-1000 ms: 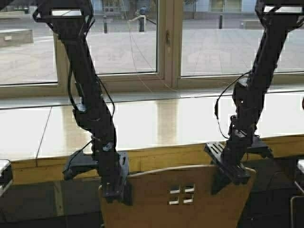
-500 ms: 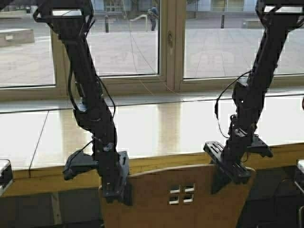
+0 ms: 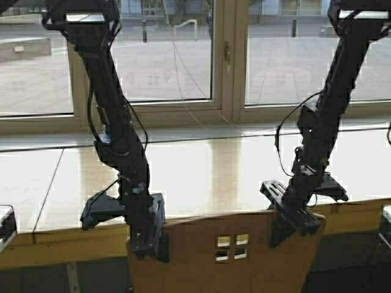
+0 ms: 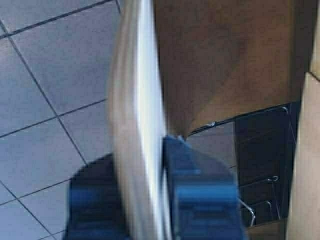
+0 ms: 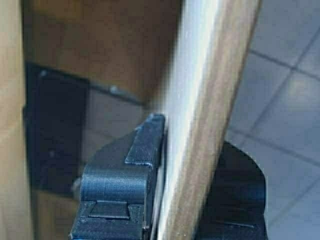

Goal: Push the chairs under the table

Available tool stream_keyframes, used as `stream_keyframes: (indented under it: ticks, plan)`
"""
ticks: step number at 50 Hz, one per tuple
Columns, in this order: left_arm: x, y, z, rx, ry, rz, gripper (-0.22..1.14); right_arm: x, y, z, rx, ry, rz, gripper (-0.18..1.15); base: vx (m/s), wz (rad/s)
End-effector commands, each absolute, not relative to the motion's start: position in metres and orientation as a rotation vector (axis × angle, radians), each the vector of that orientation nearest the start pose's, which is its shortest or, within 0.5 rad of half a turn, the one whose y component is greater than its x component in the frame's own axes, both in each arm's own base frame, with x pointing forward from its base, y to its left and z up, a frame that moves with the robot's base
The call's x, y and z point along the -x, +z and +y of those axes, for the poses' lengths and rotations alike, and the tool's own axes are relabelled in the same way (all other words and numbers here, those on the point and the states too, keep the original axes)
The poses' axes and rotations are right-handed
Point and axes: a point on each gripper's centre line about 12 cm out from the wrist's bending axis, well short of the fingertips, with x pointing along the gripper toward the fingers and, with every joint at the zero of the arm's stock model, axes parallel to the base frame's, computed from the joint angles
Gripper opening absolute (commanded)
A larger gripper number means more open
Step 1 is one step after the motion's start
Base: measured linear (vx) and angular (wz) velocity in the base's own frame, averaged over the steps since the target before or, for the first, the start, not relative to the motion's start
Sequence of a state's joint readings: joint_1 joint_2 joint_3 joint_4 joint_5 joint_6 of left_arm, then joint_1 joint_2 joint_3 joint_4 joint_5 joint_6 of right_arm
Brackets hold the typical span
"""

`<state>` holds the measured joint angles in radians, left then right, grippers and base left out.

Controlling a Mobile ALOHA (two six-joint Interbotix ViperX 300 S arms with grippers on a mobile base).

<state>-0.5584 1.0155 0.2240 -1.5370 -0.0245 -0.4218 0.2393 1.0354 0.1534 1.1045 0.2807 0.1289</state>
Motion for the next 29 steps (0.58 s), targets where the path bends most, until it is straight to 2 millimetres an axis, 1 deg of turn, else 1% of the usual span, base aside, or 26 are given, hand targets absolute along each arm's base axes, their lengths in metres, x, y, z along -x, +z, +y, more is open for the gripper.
stream_keyframes:
  ticks: [1,7,10,12,15,19,24,27,29]
  plan:
    - [-0.372,-0.142,-0.231,1.256,0.684,1.155,0.03,-0.405,-0.162,0.147,-0.843,-0.308,1.434,0.04,0.13,0.01]
    - [-0.366,-0.142,-0.23,1.243,0.68,1.185,0.04,-0.399,-0.165,0.146,-0.822,-0.31,1.447,0.06,0.11,0.0]
    - [-0.365,-0.141,-0.23,1.225,0.665,1.195,0.07,-0.396,-0.165,0.145,-0.818,-0.315,1.449,0.12,0.08,0.0]
    - [-0.365,-0.14,-0.23,1.202,0.645,1.2,0.12,-0.395,-0.165,0.144,-0.817,-0.32,1.45,0.21,0.08,0.0]
    - [-0.365,-0.138,-0.23,1.183,0.625,1.205,0.22,-0.394,-0.164,0.144,-0.818,-0.321,1.453,0.4,0.07,0.0]
    - [-0.366,-0.134,-0.233,1.186,0.611,1.216,0.43,-0.393,-0.162,0.146,-0.822,-0.311,1.466,0.69,0.05,0.01]
    - [-0.367,-0.129,-0.237,1.199,0.591,1.238,0.68,-0.392,-0.155,0.145,-0.827,-0.31,1.467,0.98,0.02,0.0]
    - [-0.366,-0.125,-0.239,1.209,0.581,1.253,0.8,-0.391,-0.152,0.145,-0.83,-0.312,1.467,1.01,0.0,0.0]
    - [-0.367,-0.12,-0.241,1.215,0.571,1.255,0.85,-0.392,-0.148,0.145,-0.832,-0.309,1.462,1.0,0.0,0.0]
